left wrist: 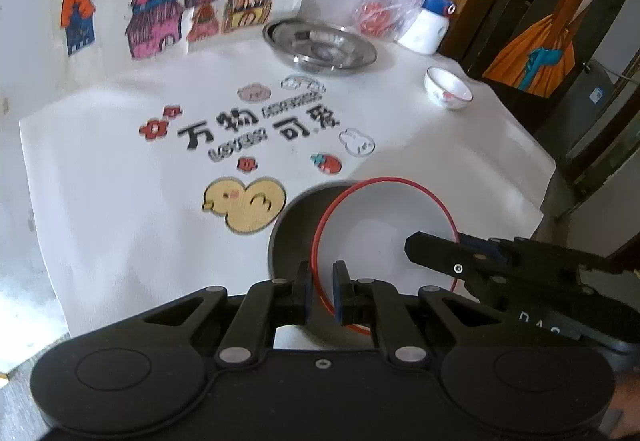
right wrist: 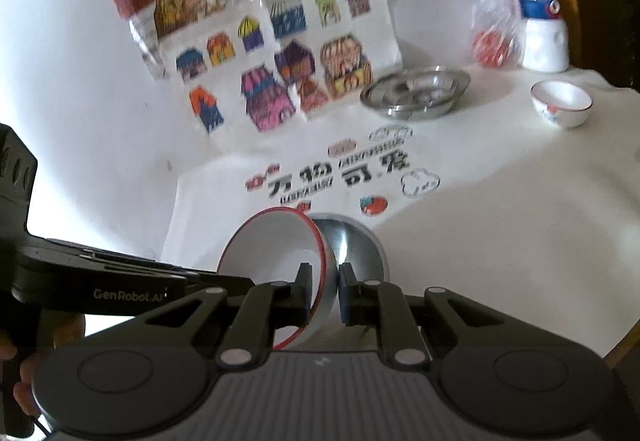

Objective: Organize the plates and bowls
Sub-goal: 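Lift the white bowl with both grippers and carry it over the steel bowl, then lower the white bowl into the steel bowl and open both grippers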

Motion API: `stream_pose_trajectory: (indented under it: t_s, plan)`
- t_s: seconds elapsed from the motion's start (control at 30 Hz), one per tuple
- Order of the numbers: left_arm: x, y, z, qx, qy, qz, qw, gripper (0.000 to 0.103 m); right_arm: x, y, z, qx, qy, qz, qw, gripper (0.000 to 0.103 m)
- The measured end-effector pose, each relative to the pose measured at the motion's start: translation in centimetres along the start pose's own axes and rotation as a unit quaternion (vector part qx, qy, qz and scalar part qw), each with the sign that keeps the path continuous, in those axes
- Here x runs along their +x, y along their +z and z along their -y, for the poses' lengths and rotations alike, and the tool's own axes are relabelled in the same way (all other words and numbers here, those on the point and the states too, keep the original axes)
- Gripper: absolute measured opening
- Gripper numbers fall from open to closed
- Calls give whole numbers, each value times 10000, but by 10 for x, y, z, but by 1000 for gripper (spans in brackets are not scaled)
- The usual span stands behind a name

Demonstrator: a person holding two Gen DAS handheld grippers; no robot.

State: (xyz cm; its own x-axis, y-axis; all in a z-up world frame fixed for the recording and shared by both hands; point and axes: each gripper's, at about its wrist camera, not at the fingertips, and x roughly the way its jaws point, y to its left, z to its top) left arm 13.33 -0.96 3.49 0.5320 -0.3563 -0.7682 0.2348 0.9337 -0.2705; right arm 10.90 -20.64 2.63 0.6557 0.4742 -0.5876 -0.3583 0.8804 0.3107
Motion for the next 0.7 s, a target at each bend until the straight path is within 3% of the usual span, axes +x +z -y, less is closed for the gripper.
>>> stream_pose_trajectory:
  t_s: [0.3, 0.47, 0.7]
  plan:
    - [18, 0, -11, -265, -38, -351, 9990, 10, 16, 15, -11, -761, -82, -673, 9948, 18]
    - [21, 6, -12, -420, 10, -344, 9985, 10, 29, 21, 0, -714, 148, -1256, 9894, 18]
    - [22, 9, -11, -468, 22, -392, 9981, 10, 30, 30, 1, -784, 123, -1300, 9883, 18]
